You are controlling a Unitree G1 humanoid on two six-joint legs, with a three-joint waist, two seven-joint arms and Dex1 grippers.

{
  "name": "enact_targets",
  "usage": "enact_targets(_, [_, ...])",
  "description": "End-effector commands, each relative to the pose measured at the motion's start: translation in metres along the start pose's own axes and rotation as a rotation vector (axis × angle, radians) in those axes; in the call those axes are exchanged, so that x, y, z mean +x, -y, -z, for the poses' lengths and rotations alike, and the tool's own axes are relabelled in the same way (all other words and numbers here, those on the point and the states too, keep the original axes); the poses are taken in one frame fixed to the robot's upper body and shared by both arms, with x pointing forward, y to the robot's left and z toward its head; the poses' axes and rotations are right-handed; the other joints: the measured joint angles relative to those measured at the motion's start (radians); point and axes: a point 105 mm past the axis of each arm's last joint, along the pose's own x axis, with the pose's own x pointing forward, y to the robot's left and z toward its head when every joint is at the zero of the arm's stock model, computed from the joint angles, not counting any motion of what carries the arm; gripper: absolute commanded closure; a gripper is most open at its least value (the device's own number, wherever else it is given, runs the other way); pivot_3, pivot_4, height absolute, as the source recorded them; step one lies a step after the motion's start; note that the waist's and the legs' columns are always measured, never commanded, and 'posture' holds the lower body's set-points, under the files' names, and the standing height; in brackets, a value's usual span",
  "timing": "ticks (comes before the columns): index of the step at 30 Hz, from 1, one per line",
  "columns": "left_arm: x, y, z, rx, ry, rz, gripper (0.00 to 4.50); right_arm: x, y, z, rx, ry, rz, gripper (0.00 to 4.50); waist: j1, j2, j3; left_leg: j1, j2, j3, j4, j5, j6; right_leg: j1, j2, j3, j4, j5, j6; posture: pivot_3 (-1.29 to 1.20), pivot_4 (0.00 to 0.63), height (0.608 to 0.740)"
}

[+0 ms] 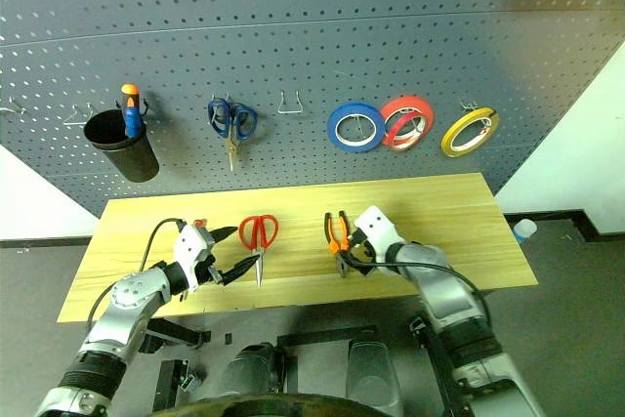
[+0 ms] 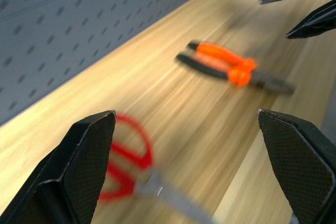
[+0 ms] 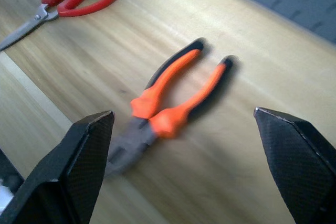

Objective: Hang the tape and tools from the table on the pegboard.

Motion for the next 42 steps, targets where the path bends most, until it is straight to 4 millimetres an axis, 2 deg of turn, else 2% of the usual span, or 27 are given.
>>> enact_targets(1, [-0.009,-0.01,-0.004,0.01,0.008,-0.024,0.0,0.003,-0.007,-0.02,0.071,-0.032,-0.011,0.07,0.007,0.001,0.001,0.0,0.0,0.0,-0.001,0.0,0.0,-0.001,0.0,0.0,0.001,-0.001,0.0,-0.17,0.124,0.74])
enact_targets(9, [-0.012,-0.015,-0.003,0.016,-0.002,-0.046,0.0,0.028,-0.011,-0.03,0.095,-0.156,0.087,0.07,0.015,0.001,0.003,0.0,0.001,0.0,-0.003,0.0,0.0,-0.004,0.001,0.0,0.004,-0.004,0.002,-0.16,0.119,0.74])
enact_targets(17, [-0.015,-0.01,-0.003,-0.006,0.019,-0.061,0.0,0.049,-0.014,-0.024,0.15,-0.237,0.161,0.07,0.014,-0.005,0.006,0.0,0.001,0.0,-0.003,0.0,0.0,-0.004,0.001,0.0,0.004,-0.004,0.002,-0.14,0.118,0.74])
enact_targets(24, [-0.018,-0.009,-0.005,-0.015,0.032,-0.077,0.0,0.056,-0.005,-0.02,0.198,-0.271,0.245,0.07,0.015,-0.005,0.01,-0.003,0.001,-0.001,-0.003,0.0,0.0,-0.006,0.002,-0.001,0.004,-0.004,0.002,-0.12,0.123,0.74])
enact_targets(31, [-0.021,-0.007,-0.005,-0.022,0.035,-0.086,0.0,0.063,-0.007,-0.008,0.281,-0.335,0.261,0.07,0.012,-0.003,0.012,-0.005,0.001,0.0,-0.003,0.0,0.0,-0.009,0.002,-0.001,0.005,-0.003,0.0,-0.11,0.124,0.74])
enact_targets(33, [-0.022,-0.007,-0.005,-0.024,0.037,-0.088,0.0,0.063,-0.007,-0.004,0.294,-0.357,0.265,0.07,0.012,-0.006,0.012,-0.007,0.002,-0.002,-0.003,0.0,0.0,-0.011,0.003,-0.001,0.005,-0.002,-0.001,-0.11,0.122,0.74])
enact_targets(36, [-0.022,-0.007,-0.006,-0.023,0.038,-0.091,0.0,0.064,-0.007,-0.003,0.308,-0.363,0.27,0.57,0.015,-0.006,0.012,-0.007,0.001,-0.001,-0.002,0.0,0.0,-0.011,0.003,-0.001,0.004,-0.002,-0.001,-0.11,0.119,0.74])
enact_targets(41, [-0.022,-0.008,-0.007,-0.019,0.043,-0.094,0.0,0.064,-0.007,0.0,0.306,-0.379,0.267,2.2,0.014,-0.005,0.012,-0.007,0.002,-0.002,-0.002,0.0,0.0,-0.011,0.004,-0.001,0.005,-0.002,-0.001,-0.11,0.109,0.74])
enact_targets(42, [-0.022,-0.009,-0.007,-0.018,0.044,-0.095,0.0,0.063,-0.007,0.0,0.303,-0.383,0.268,2.3,0.014,-0.005,0.012,-0.007,0.002,-0.002,-0.003,0.0,0.0,-0.011,0.004,-0.001,0.005,-0.002,-0.002,-0.11,0.108,0.74])
